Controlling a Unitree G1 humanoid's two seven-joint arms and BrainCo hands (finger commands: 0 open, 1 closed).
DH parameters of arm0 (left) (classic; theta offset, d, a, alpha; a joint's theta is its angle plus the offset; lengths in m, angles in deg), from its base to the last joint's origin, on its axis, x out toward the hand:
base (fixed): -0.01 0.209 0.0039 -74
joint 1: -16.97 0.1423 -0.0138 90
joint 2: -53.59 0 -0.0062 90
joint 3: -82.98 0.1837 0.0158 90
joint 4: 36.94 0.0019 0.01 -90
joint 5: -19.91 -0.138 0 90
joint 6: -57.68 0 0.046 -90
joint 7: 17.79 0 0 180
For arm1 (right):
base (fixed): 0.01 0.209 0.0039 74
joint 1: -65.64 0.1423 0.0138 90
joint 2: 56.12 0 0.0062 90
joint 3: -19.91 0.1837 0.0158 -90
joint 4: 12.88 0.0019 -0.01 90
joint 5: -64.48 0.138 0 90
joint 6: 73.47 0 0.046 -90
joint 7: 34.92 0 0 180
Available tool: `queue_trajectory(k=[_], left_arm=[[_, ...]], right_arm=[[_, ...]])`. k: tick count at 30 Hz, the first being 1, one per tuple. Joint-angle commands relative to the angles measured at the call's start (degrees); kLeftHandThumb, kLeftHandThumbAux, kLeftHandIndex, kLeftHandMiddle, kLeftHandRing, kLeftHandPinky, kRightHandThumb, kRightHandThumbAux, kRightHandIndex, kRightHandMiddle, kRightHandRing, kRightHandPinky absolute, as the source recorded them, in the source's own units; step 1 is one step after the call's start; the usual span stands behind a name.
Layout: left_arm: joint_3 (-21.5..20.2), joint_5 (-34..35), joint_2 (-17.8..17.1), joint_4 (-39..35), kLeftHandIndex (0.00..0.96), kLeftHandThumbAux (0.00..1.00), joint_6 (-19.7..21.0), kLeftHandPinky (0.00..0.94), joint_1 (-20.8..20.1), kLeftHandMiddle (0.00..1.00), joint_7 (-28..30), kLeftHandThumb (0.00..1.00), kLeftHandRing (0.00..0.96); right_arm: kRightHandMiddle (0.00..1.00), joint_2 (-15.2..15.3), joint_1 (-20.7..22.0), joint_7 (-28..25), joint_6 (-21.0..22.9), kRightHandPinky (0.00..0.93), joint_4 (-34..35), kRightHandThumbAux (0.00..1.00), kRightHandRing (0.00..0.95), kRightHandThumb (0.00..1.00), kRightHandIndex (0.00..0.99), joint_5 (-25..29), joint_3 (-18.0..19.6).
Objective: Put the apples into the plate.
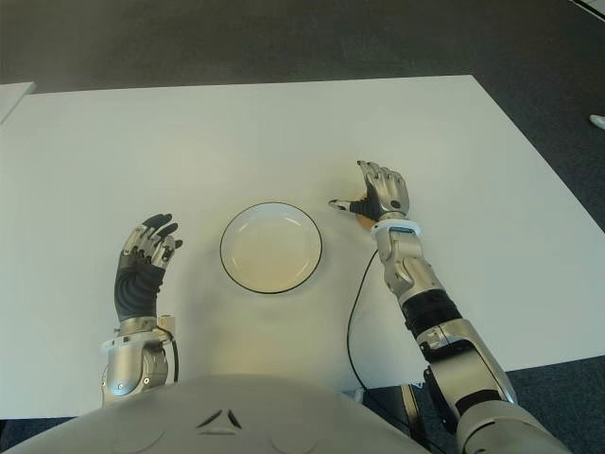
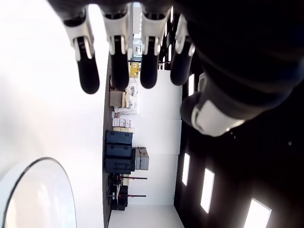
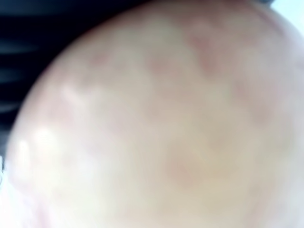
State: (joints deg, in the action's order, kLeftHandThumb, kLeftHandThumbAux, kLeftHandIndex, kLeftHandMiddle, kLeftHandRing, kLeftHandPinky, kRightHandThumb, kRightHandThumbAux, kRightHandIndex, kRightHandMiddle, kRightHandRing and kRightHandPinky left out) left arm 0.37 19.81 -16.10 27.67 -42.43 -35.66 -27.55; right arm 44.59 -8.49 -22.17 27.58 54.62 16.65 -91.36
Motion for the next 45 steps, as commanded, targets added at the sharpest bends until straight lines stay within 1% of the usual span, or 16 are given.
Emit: queue_trajectory(k=[1,3,9,12,16,21,24,29,35,43,45], left_arm=[[0.0,0.1,0.1,0.3,0.236,0.665,0.4,0.292,0.4,0.210,0.8,0.333,0.231],[0.0,0.2,0.0,0.4,0.228,0.665,0.6,0.285,0.4,0.205,1.0,0.332,0.226],[0.2,-0.3,0.5,0.6,0.221,0.661,0.7,0.281,0.1,0.199,0.4,0.328,0.222],[0.3,-0.6,0.8,0.5,0.227,0.664,0.8,0.286,0.0,0.203,0.0,0.330,0.224],[0.5,-0.6,1.0,0.2,0.236,0.668,1.7,0.287,0.0,0.210,-0.2,0.338,0.227],[0.7,-0.2,0.9,-0.1,0.236,0.664,2.4,0.281,0.0,0.207,0.1,0.341,0.225],[0.8,-0.1,0.8,0.0,0.232,0.663,2.0,0.287,-0.1,0.205,0.3,0.340,0.226],[0.9,-0.5,0.6,0.3,0.233,0.670,1.7,0.293,-0.4,0.210,0.4,0.333,0.230],[0.9,-0.4,0.5,0.5,0.237,0.682,1.9,0.286,-0.6,0.214,0.6,0.326,0.229],[0.7,-0.2,0.7,1.2,0.236,0.687,1.4,0.279,-1.4,0.211,0.5,0.322,0.225],[0.7,-0.5,0.8,1.4,0.241,0.688,1.3,0.290,-1.6,0.216,0.3,0.318,0.231]], right_arm=[[0.001,-0.5,-3.9,-6.1,2.6,0.000,-2.0,0.331,0.001,0.185,0.001,-0.5,-2.8],[0.000,0.0,-4.1,-7.5,3.2,0.000,-0.9,0.297,0.000,0.178,0.000,-0.7,-2.9],[0.000,1.4,-4.7,-11.2,4.5,0.000,2.8,0.253,0.000,0.173,0.000,-1.0,-2.6],[0.000,2.1,-4.9,-12.7,5.0,0.000,4.4,0.242,0.000,0.172,0.000,-1.1,-2.5],[0.000,4.2,-5.4,-16.4,6.0,0.000,8.7,0.234,0.000,0.172,0.000,-1.2,-1.7],[0.000,5.3,-5.9,-18.8,6.5,0.000,11.2,0.231,0.000,0.178,0.000,-1.4,-1.3],[0.000,6.6,-6.9,-20.7,7.0,0.000,14.0,0.230,0.000,0.184,0.000,-1.8,-0.9],[0.000,8.0,-8.8,-23.0,7.6,0.000,18.3,0.227,0.000,0.190,0.000,-2.1,0.1],[0.000,10.0,-11.9,-27.0,8.9,0.000,26.2,0.224,0.000,0.191,0.000,-2.7,2.4],[0.000,10.8,-14.5,-28.1,8.7,0.000,31.5,0.227,0.000,0.182,0.000,-5.3,3.4],[0.000,10.9,-15.0,-28.3,8.7,0.000,32.5,0.232,0.000,0.178,0.000,-5.9,3.7]])
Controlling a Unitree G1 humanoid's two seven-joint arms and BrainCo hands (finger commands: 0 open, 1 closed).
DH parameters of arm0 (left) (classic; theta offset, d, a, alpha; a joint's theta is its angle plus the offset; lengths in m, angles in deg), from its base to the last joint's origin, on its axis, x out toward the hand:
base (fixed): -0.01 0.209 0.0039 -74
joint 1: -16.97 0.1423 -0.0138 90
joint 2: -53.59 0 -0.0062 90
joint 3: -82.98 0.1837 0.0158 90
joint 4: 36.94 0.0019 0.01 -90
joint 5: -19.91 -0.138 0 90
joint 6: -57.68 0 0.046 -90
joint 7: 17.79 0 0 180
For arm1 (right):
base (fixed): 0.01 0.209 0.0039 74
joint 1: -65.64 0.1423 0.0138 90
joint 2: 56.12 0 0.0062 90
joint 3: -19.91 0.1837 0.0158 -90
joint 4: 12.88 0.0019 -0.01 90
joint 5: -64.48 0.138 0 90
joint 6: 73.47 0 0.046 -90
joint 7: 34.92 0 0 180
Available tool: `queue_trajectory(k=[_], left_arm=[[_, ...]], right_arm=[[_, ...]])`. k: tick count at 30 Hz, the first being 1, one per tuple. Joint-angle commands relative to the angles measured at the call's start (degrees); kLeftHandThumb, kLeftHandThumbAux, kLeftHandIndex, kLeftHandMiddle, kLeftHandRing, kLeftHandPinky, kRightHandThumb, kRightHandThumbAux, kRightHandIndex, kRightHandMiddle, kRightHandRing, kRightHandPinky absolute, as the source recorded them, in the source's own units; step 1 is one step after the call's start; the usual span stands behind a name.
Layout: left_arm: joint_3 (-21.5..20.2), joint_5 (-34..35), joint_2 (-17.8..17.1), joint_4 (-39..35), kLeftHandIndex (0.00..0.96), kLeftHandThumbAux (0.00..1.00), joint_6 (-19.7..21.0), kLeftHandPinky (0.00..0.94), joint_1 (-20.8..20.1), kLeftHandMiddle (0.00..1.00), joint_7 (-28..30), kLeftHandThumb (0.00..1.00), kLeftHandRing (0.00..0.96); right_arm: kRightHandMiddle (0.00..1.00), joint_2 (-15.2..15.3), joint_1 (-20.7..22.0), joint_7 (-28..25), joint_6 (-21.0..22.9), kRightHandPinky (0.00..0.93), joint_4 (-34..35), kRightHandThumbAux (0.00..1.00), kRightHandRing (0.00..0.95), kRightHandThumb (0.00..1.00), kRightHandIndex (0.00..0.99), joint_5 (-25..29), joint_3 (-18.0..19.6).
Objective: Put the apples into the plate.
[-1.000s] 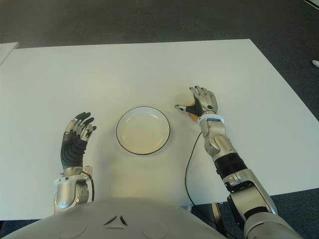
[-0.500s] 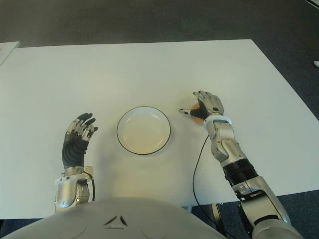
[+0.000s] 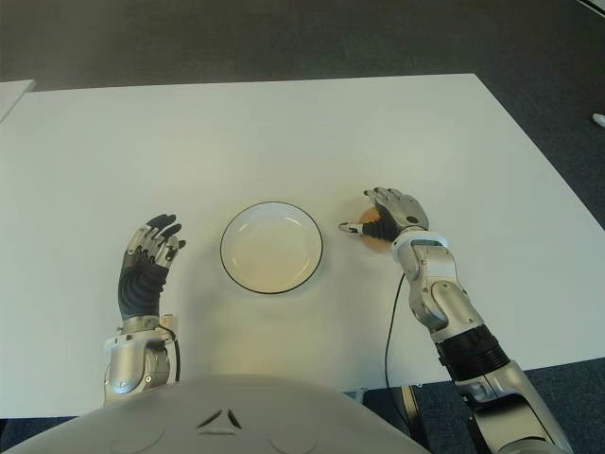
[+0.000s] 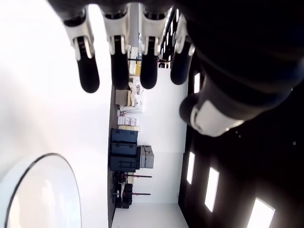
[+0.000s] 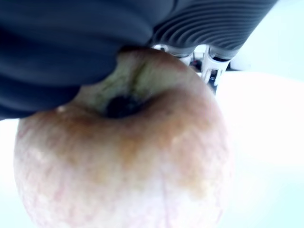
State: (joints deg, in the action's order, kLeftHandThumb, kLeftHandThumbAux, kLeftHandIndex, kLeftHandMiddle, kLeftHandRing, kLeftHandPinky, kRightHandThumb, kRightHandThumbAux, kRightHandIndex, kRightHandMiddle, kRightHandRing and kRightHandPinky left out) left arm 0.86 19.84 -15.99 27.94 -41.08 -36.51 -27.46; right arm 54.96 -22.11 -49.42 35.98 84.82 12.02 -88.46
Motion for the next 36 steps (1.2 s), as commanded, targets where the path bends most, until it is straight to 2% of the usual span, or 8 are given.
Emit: queue_trajectory(k=[1,13,20,30,36], left_arm=[[0.2,-0.6,0.7,1.2,0.242,0.688,-0.1,0.292,-0.8,0.217,0.2,0.318,0.232],[0.5,0.7,0.8,1.2,0.235,0.679,0.8,0.269,-1.3,0.206,0.8,0.321,0.219],[0.6,1.0,1.0,1.4,0.230,0.668,0.3,0.263,-1.4,0.199,0.8,0.326,0.208],[0.8,0.8,0.9,1.2,0.241,0.676,-0.9,0.267,-0.7,0.213,0.5,0.327,0.220],[0.7,1.2,1.2,0.7,0.256,0.675,-0.5,0.283,-0.5,0.220,0.3,0.352,0.228]], right_arm=[[0.000,0.5,-1.4,-1.1,0.3,0.000,2.4,0.232,0.000,0.178,0.000,-1.4,0.9],[0.000,-0.7,-3.1,0.2,-1.9,0.000,1.0,0.251,0.000,0.180,0.000,-1.5,1.4],[0.000,-3.6,-2.0,4.3,-4.0,0.000,-3.7,0.256,0.000,0.192,0.000,-0.5,0.5],[0.000,-5.5,-1.3,10.4,-7.4,0.000,-9.0,0.273,0.000,0.206,0.000,0.3,0.3],[0.000,-5.8,-1.0,12.3,-8.3,0.000,-10.5,0.281,0.000,0.208,0.000,0.9,0.3]])
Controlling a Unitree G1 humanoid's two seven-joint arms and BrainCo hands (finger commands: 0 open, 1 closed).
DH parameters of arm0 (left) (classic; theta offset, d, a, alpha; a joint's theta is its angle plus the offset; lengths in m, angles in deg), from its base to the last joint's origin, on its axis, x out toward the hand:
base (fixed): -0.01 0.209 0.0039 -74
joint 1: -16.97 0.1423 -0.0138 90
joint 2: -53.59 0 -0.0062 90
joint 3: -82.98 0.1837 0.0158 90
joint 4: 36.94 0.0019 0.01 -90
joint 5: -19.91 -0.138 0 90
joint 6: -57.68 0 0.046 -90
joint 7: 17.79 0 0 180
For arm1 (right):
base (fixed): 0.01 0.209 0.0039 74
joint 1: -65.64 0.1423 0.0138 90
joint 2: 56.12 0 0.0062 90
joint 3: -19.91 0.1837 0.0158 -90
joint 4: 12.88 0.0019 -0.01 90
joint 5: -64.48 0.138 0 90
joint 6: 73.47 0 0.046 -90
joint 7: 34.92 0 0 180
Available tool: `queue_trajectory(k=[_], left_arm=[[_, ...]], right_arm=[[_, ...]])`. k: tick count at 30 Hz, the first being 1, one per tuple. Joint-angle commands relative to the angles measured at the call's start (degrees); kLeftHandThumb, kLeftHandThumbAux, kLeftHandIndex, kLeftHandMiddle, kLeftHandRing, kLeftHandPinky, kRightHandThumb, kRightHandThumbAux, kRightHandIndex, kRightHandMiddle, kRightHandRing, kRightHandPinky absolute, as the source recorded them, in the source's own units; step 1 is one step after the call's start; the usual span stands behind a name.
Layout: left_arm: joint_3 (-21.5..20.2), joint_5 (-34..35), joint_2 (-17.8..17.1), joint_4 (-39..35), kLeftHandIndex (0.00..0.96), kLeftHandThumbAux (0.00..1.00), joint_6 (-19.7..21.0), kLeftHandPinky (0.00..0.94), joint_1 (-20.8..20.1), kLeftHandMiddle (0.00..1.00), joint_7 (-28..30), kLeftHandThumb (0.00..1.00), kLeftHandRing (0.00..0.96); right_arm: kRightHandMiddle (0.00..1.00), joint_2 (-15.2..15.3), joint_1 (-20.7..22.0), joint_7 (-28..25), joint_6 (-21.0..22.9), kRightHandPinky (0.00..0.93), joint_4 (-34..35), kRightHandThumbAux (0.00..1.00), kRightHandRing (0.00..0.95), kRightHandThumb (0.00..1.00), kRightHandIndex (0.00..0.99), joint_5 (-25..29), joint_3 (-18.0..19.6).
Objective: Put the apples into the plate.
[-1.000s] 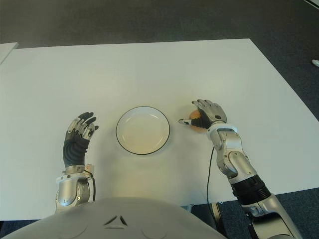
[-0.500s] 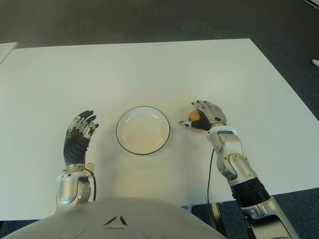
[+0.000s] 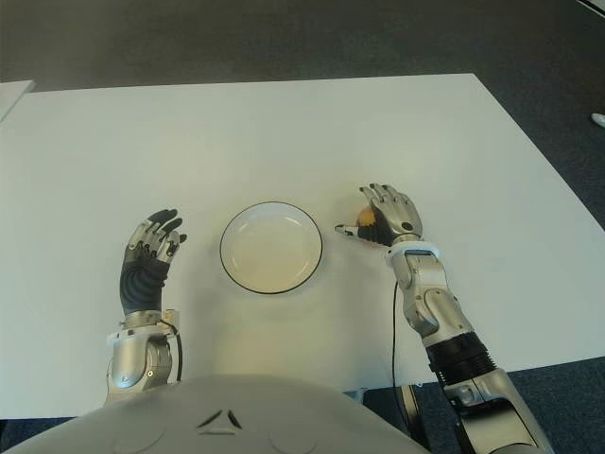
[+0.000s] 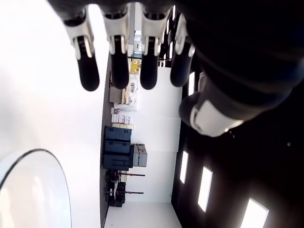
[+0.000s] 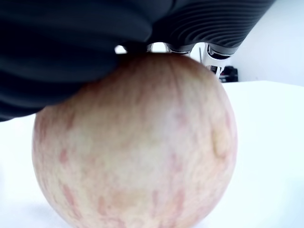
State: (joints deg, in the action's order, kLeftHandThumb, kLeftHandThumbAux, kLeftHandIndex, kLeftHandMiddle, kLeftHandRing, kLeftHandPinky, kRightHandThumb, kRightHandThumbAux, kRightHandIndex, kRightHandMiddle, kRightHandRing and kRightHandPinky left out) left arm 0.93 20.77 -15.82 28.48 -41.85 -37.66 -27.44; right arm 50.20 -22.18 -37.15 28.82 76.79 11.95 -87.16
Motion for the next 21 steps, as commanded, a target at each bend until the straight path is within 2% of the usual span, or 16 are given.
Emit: queue_trajectory(k=[1,11,16,21], left_arm=[[0.6,0.4,1.1,0.0,0.258,0.676,0.4,0.290,0.7,0.223,0.2,0.355,0.233],[0.2,1.1,0.9,0.0,0.241,0.673,1.0,0.299,0.6,0.219,0.6,0.336,0.247],[0.0,1.2,0.9,-0.3,0.237,0.683,1.5,0.301,0.4,0.220,0.4,0.334,0.248],[-0.2,1.9,0.7,-0.9,0.232,0.694,1.8,0.303,0.5,0.221,0.7,0.329,0.249]], right_arm=[[0.000,-1.1,-0.8,0.5,-1.4,0.000,-3.1,0.281,0.000,0.208,0.000,0.9,-1.2],[0.000,-1.1,-1.1,2.6,-2.7,0.000,-4.3,0.300,0.000,0.218,0.000,0.5,-1.8],[0.009,-1.9,0.3,5.7,-4.1,0.000,-8.5,0.330,0.000,0.244,0.000,0.0,-3.0],[0.029,-1.4,0.5,7.1,-5.5,0.000,-9.4,0.345,0.002,0.276,0.002,0.0,-3.4]])
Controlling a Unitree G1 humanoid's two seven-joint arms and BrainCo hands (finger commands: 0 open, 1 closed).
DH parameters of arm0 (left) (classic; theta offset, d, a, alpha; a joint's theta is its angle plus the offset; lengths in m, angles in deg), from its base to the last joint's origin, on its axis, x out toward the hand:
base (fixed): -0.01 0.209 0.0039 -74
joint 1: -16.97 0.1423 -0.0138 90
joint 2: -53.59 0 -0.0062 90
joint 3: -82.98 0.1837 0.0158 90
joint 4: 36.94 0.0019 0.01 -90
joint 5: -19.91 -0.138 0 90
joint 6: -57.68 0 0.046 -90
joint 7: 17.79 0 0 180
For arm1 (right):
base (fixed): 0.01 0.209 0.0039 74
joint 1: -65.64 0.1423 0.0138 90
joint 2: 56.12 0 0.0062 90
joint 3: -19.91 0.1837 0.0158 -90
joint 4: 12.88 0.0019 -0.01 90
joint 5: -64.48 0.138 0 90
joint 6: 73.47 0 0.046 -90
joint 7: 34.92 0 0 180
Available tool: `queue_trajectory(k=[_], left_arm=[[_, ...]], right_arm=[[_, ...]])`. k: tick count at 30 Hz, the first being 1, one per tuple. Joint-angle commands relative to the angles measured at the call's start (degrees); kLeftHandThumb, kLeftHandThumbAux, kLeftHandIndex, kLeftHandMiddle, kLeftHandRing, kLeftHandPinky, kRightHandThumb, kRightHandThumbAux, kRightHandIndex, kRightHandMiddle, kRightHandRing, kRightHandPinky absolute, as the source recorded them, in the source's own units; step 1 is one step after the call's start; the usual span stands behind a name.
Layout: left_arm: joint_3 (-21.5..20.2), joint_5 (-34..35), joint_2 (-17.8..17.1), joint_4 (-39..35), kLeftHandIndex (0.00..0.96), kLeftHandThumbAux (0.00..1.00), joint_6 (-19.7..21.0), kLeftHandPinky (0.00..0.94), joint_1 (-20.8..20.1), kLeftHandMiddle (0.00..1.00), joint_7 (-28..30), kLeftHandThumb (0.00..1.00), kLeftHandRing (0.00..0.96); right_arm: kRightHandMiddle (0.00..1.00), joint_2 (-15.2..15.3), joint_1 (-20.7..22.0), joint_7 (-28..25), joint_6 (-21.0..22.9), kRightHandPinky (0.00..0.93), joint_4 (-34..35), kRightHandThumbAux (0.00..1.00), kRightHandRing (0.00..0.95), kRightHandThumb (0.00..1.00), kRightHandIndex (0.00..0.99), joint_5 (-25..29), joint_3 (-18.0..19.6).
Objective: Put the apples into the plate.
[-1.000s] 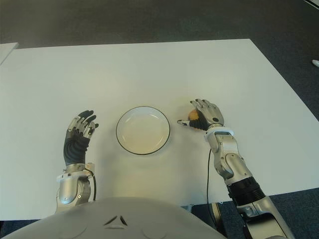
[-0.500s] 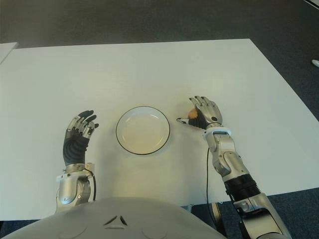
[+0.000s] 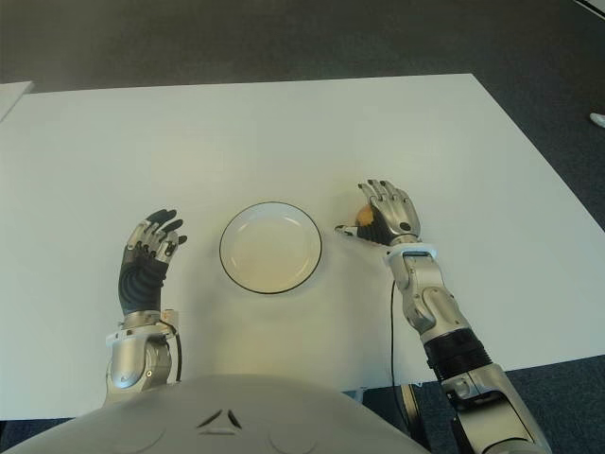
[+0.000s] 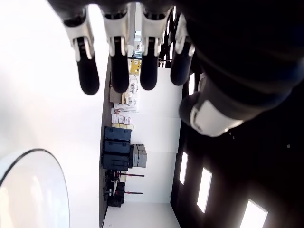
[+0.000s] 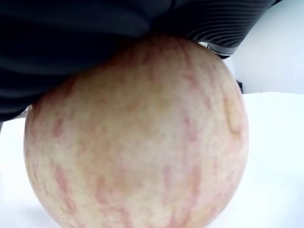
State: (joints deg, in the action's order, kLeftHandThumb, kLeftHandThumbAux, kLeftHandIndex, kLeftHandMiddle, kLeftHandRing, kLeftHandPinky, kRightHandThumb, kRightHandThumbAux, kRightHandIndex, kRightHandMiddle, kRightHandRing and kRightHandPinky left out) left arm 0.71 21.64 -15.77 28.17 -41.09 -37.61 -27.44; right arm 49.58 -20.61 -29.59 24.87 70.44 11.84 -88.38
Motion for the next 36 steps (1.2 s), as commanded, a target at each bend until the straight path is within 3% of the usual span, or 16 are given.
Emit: queue_trajectory(k=[1,8,12,18,24,26,29,34,36], left_arm=[[-0.1,1.2,0.6,-0.7,0.229,0.698,1.0,0.306,0.5,0.221,0.8,0.328,0.251],[-0.3,2.5,0.0,-1.6,0.220,0.708,1.2,0.317,1.0,0.226,1.6,0.317,0.260],[-0.6,3.3,-0.4,-2.1,0.218,0.713,1.3,0.311,1.3,0.225,2.4,0.306,0.260],[-0.9,3.9,-0.2,-2.2,0.220,0.707,1.1,0.302,1.4,0.216,3.0,0.296,0.251],[-1.1,4.6,-0.2,-2.7,0.223,0.699,1.5,0.311,1.6,0.218,3.2,0.301,0.255],[-1.2,5.0,-0.2,-2.7,0.225,0.698,1.5,0.314,1.6,0.221,3.3,0.306,0.258],[-1.3,5.6,-0.2,-2.9,0.230,0.695,1.4,0.316,1.6,0.225,3.6,0.316,0.261],[-1.5,6.4,-0.6,-2.9,0.229,0.685,1.3,0.319,1.7,0.228,4.7,0.318,0.266],[-1.6,6.4,-0.7,-2.9,0.227,0.682,1.3,0.317,1.8,0.226,4.8,0.315,0.266]], right_arm=[[0.036,-0.7,-1.1,-0.2,-1.7,0.003,-3.3,0.348,0.006,0.290,0.007,0.0,-2.3],[0.066,-0.5,-1.1,1.0,-2.4,0.060,-3.8,0.353,0.038,0.345,0.027,-0.1,-2.8],[0.126,-0.5,-1.3,1.4,-2.3,0.123,-3.6,0.361,0.102,0.389,0.062,-0.3,-2.9],[0.312,-0.9,-1.1,1.7,-0.8,0.252,-3.5,0.402,0.259,0.465,0.222,-1.5,-3.2],[0.508,-0.4,-1.1,-0.3,0.4,0.453,-1.8,0.451,0.480,0.531,0.354,-2.2,-3.3],[0.570,-0.1,-1.4,-1.0,0.8,0.533,-0.8,0.599,0.544,0.632,0.397,-2.6,-3.4],[0.633,0.3,-1.8,-1.7,0.9,0.612,0.4,0.667,0.602,0.685,0.420,-2.7,-3.3],[0.690,0.3,-3.2,-2.6,0.1,0.670,2.2,0.696,0.658,0.716,0.435,-0.5,-2.2],[0.604,-0.2,-3.6,-3.6,0.9,0.681,3.0,0.684,0.671,0.780,0.428,0.4,-1.7]])
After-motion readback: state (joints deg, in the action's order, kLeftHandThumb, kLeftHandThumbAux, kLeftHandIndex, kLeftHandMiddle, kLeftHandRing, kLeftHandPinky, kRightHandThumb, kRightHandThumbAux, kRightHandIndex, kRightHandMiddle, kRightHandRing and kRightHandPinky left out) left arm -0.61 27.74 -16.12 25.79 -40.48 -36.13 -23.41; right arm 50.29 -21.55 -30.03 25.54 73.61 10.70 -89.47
